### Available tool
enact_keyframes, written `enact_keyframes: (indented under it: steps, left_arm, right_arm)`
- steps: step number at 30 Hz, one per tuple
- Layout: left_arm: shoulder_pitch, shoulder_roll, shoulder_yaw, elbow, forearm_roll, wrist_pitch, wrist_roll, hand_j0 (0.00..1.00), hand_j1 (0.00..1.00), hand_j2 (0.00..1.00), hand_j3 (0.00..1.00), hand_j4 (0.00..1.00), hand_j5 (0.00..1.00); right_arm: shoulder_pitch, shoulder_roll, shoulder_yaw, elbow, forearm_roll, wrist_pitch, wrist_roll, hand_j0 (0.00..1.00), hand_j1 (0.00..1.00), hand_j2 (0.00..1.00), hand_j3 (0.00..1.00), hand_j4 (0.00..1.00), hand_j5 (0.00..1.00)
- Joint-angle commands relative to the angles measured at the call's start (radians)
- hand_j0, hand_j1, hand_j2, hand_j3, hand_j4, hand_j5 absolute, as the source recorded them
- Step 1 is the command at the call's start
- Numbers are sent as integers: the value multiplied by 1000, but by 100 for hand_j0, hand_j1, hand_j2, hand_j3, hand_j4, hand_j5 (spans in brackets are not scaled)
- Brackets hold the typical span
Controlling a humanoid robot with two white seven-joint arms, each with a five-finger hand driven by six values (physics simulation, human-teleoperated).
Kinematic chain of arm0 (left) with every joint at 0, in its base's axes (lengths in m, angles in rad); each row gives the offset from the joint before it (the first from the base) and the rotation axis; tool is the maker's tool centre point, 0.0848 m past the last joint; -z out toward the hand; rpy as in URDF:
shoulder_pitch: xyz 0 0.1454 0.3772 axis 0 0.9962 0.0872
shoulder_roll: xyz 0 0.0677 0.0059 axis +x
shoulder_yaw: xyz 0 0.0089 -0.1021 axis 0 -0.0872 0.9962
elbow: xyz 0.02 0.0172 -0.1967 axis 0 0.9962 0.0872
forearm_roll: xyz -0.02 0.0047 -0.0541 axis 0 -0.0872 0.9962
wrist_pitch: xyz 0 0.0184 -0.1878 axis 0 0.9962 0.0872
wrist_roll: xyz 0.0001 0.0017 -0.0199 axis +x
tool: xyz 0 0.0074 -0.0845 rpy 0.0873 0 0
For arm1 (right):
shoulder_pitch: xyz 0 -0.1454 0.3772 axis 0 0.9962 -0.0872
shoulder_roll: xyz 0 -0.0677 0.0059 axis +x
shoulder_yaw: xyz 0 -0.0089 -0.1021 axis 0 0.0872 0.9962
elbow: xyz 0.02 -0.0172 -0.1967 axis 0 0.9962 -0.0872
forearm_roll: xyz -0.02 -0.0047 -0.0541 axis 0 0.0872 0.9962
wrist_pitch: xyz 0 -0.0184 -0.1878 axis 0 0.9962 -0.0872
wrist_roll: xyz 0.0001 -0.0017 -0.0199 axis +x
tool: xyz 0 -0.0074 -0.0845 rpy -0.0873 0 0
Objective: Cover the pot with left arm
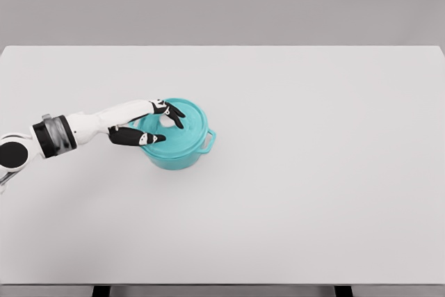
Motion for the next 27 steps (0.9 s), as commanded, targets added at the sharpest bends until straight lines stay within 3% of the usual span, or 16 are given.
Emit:
enact_keyframes:
  steps: [1,13,27]
  left_arm:
    - [0,2,1,2,-4,1,-5,64,64,64,64,64,64]
    - [0,2,4,0,-1,1,-5,65,65,65,65,65,65]
    - [-2,2,7,0,0,1,-5,78,78,78,78,78,78]
  right_arm:
    - [0,0,0,0,1,0,0,100,100,100,100,100,100]
    - [0,0,0,0,1,0,0,100,100,100,100,100,100]
    - [0,0,0,0,1,0,0,100,100,100,100,100,100]
